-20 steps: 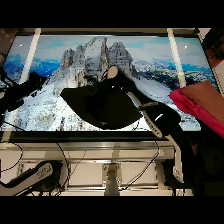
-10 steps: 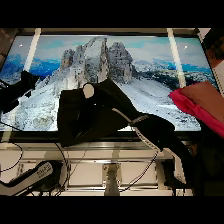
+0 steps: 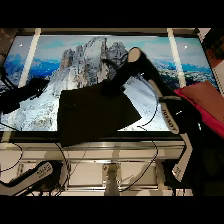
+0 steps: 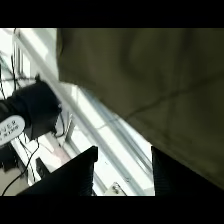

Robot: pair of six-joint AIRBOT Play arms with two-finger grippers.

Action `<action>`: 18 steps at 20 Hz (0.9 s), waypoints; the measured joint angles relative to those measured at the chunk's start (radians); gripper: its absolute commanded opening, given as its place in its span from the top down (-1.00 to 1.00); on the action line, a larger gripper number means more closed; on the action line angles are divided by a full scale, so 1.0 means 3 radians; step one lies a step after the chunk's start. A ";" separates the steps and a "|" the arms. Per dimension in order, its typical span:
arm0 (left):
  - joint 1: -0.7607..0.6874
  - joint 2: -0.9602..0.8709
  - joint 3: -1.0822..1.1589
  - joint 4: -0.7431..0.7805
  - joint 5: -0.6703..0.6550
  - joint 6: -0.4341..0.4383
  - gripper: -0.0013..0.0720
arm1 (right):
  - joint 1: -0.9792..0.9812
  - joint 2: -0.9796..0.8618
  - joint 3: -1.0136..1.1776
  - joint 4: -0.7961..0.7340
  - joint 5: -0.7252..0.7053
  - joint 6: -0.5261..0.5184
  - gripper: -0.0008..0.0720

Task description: Fold the clothes and pants, and hang the long-sleeved shirts on hangers.

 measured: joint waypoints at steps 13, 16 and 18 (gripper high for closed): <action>-0.0004 -0.0454 0.0000 0.0978 -0.0448 -0.0220 -0.22 | -0.1235 -0.0230 -0.0556 0.0273 -0.0112 -0.0586 -0.45; -0.0004 -0.0614 0.0000 0.1087 -0.0491 -0.0223 -0.22 | -0.1269 -0.0291 -0.0570 0.0315 -0.0148 -0.0671 -0.45; -0.0004 -0.0673 0.0000 0.1180 -0.0491 -0.0224 -0.22 | -0.1277 -0.0309 -0.0572 0.0336 -0.0167 -0.0701 -0.45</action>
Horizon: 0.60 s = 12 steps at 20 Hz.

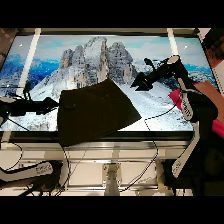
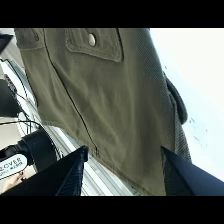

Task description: Fold the clothes and pants, and hang the long-sleeved shirts on hangers.

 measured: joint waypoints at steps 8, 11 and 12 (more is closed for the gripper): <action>-0.0121 -0.0113 0.0001 0.0165 -0.0078 -0.0001 -0.17 | -0.0010 -0.0022 -0.0001 0.0001 -0.0037 -0.0034 -0.45; -0.0235 -0.0174 0.0001 0.0172 -0.0109 -0.0001 0.65 | -0.0010 -0.0022 -0.0001 0.0001 -0.0039 -0.0037 -0.44; -0.0267 -0.0186 0.0001 0.0172 -0.0125 -0.0001 0.88 | -0.0010 -0.0022 -0.0001 -0.0006 -0.0037 -0.0037 -0.44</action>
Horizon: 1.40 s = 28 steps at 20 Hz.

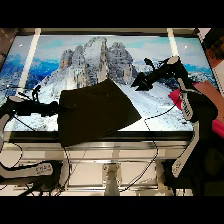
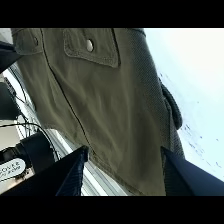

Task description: Fold the clothes and pants, and hang the long-sleeved shirts on hangers.

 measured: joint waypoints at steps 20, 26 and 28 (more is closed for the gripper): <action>-0.0085 0.0061 0.0000 -0.0617 -0.0296 0.0001 0.91 | -0.0069 -0.0020 -0.0838 -0.0336 0.0292 -0.0140 -0.43; -0.0085 0.0061 0.0000 -0.0716 -0.0298 0.0000 0.91 | 0.0168 -0.0023 -0.0865 -0.0333 0.0189 -0.0159 0.94; -0.0086 0.0061 0.0000 -0.0725 -0.0298 0.0000 0.91 | 0.0207 -0.0022 -0.0858 -0.0340 0.0173 -0.0165 0.94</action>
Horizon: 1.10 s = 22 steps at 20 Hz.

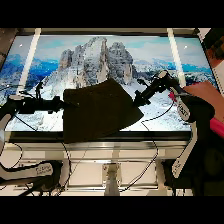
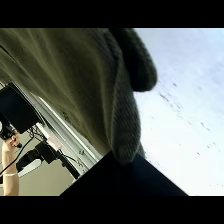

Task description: Fold the clothes and pants, and hang the long-sleeved shirts on hangers.

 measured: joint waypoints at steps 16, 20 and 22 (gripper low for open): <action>-0.1841 0.0000 0.0000 0.0738 0.0650 -0.0702 0.89 | 0.0046 -0.0078 0.0999 -0.0237 -0.1662 0.0730 0.89; -0.2284 0.0000 0.0000 0.0735 0.0882 -0.0783 -0.55 | 0.0128 -0.0083 0.1139 -0.0237 -0.2177 0.0791 -0.21; -0.2389 0.0000 0.0000 0.0661 0.0973 -0.0797 -0.53 | 0.0122 -0.0083 0.1294 -0.0295 -0.2305 0.0801 -0.21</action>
